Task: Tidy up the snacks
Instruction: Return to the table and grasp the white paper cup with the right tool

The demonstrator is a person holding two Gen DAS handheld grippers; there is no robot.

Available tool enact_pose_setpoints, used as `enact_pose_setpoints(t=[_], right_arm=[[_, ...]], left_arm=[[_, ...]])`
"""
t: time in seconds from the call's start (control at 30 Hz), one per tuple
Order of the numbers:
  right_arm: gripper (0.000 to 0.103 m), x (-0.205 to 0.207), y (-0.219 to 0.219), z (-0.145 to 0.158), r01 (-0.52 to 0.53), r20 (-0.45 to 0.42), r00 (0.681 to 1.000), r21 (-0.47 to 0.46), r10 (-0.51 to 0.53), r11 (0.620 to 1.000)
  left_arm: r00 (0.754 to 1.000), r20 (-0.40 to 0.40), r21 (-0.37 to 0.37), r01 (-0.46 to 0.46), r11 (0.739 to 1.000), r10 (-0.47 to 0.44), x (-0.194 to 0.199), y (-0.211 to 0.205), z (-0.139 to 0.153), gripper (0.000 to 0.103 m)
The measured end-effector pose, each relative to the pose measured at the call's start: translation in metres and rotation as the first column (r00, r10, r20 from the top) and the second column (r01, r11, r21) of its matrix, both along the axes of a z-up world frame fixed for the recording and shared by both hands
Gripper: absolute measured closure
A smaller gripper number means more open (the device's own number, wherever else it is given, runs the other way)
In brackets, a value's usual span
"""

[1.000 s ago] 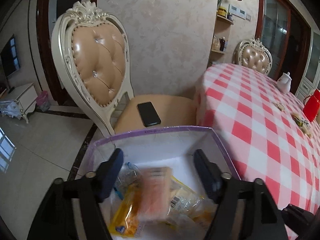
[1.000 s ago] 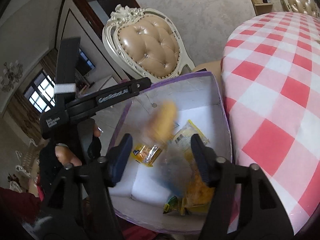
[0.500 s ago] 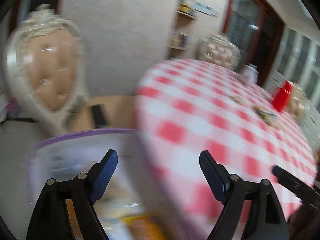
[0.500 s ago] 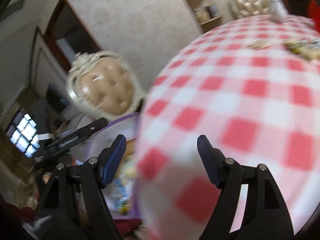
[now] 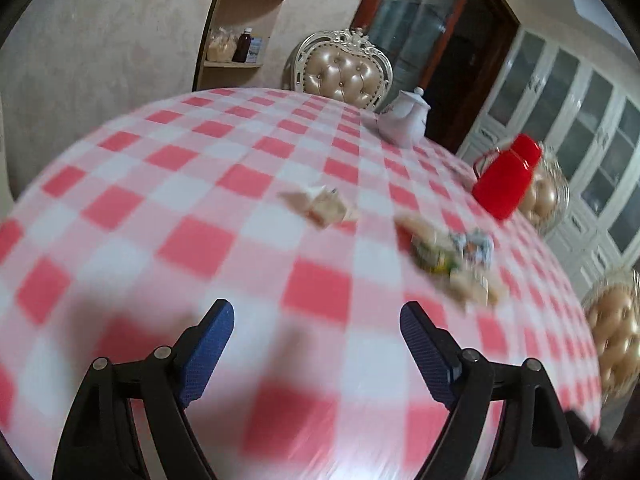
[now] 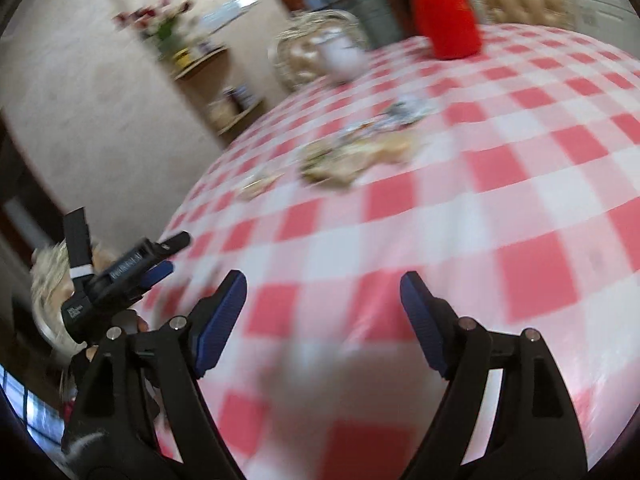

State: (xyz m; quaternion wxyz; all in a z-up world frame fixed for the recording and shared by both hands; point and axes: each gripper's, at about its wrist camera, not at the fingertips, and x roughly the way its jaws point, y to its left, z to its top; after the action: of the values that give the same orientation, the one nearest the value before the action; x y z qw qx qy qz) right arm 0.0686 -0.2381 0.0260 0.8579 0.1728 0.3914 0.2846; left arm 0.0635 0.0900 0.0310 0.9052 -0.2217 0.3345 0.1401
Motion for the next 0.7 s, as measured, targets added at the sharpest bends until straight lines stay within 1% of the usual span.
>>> enact_pose_setpoints(t=[0.07,0.1,0.17,0.23,0.27,0.3,0.33,0.37,0.4,0.43,0.47,0.5,0.57,0.63,0.67,0.7], right_arm=[[0.021,0.016,-0.002,-0.001,0.010,0.000,1.000,-0.019,-0.010,1.000],[0.019,0.026,0.001,0.000,0.003,0.014,1.000,-0.046,-0.002,0.999],[0.016,0.040,0.004,0.000,-0.014,0.038,0.999,-0.084,0.017,0.996],[0.016,0.058,0.022,0.002,-0.052,0.070,0.996,-0.133,0.061,0.990],[0.016,0.066,0.033,0.002,-0.063,0.082,0.994,-0.155,0.076,0.986],[0.016,0.078,0.049,0.005,-0.087,0.106,0.988,-0.202,0.110,0.976],[0.016,0.085,0.058,0.004,-0.102,0.125,0.983,-0.233,0.134,0.967],[0.016,0.092,0.069,0.005,-0.120,0.148,0.975,-0.269,0.164,0.956],[0.016,0.103,0.086,0.008,-0.148,0.173,0.962,-0.317,0.210,0.937],[0.016,0.109,0.094,0.007,-0.166,0.184,0.954,-0.340,0.238,0.926],[0.016,0.117,0.107,0.007,-0.210,0.187,0.937,-0.374,0.295,0.904],[0.016,0.122,0.117,0.005,-0.246,0.184,0.922,-0.400,0.340,0.883],[0.016,0.134,0.131,-0.004,-0.280,0.179,0.903,-0.444,0.391,0.851],[0.016,0.143,0.144,-0.013,-0.317,0.152,0.888,-0.483,0.434,0.816],[0.018,0.148,0.150,-0.019,-0.329,0.133,0.883,-0.508,0.450,0.796],[0.022,0.150,0.152,-0.023,-0.334,0.120,0.882,-0.523,0.455,0.785]], left_arm=[[1.000,0.014,-0.020,-0.011,1.000,0.011,0.023,0.004,-0.004,0.017],[0.999,0.036,-0.034,-0.017,0.999,0.018,0.034,0.007,-0.006,0.017],[0.996,0.078,-0.033,-0.034,0.999,0.037,0.042,0.013,-0.012,0.017],[0.998,0.060,-0.014,-0.029,0.999,0.030,0.050,0.020,-0.017,0.017],[0.998,0.064,-0.014,-0.020,1.000,0.021,0.051,0.024,-0.017,0.017],[0.997,0.070,-0.021,-0.031,0.999,0.032,0.048,0.028,-0.017,0.017],[0.995,0.082,-0.048,-0.055,0.997,0.058,0.044,0.034,-0.017,0.017],[0.991,0.104,-0.094,-0.073,0.993,0.082,0.039,0.041,-0.018,0.017],[0.988,0.118,-0.123,-0.082,0.989,0.097,0.036,0.045,-0.018,0.017],[0.987,0.120,-0.134,-0.093,0.987,0.109,0.034,0.048,-0.018,0.017],[0.986,0.114,-0.141,-0.104,0.985,0.121,0.033,0.051,-0.019,0.017],[0.986,0.108,-0.157,-0.111,0.981,0.129,0.033,0.054,-0.020,0.017],[0.985,0.100,-0.197,-0.117,0.973,0.139,0.033,0.059,-0.024,0.017],[0.986,0.072,-0.212,-0.129,0.969,0.147,0.035,0.061,-0.028,0.017],[0.988,0.065,-0.218,-0.125,0.968,0.142,0.037,0.062,-0.030,0.017],[0.988,0.062,-0.226,-0.122,0.967,0.139,0.037,0.063,-0.031,0.017]])
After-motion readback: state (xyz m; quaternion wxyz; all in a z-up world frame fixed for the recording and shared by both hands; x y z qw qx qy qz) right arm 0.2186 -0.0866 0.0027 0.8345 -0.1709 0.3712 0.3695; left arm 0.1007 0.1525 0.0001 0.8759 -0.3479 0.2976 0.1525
